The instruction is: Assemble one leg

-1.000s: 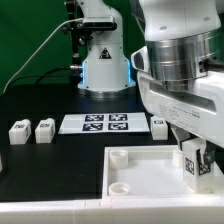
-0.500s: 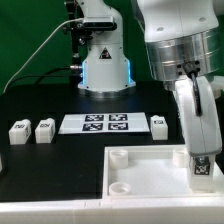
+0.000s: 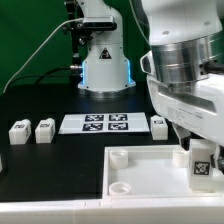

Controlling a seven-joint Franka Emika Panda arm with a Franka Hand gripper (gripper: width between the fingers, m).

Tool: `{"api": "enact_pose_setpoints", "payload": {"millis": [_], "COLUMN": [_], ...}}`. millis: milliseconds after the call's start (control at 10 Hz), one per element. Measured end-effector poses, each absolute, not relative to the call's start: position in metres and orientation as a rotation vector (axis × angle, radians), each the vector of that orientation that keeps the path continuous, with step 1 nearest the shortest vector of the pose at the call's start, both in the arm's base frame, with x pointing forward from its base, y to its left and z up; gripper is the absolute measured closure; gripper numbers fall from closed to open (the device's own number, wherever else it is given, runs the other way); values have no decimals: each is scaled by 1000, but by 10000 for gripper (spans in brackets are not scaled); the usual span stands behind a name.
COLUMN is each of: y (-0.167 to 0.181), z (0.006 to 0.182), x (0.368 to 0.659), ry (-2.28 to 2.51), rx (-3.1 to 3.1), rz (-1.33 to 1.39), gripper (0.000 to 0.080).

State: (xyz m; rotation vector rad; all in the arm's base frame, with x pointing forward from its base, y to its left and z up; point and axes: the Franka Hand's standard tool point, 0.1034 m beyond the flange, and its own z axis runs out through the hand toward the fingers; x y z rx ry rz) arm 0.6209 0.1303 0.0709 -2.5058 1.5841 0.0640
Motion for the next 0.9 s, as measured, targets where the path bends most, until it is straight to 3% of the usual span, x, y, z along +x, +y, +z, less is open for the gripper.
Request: {"api": "enact_pose_setpoints", "payload": {"millis": [300,600,800,900], "y": [127,127,127,127], "z": [71,77,76,76], "x": [622,626,626,626], "ry": [1232,548,606,622], "rx": [-2694,-2977,-2965,-2961], "rz": [26,-44,-38,-37], "gripper": [150,150,181,361]}}
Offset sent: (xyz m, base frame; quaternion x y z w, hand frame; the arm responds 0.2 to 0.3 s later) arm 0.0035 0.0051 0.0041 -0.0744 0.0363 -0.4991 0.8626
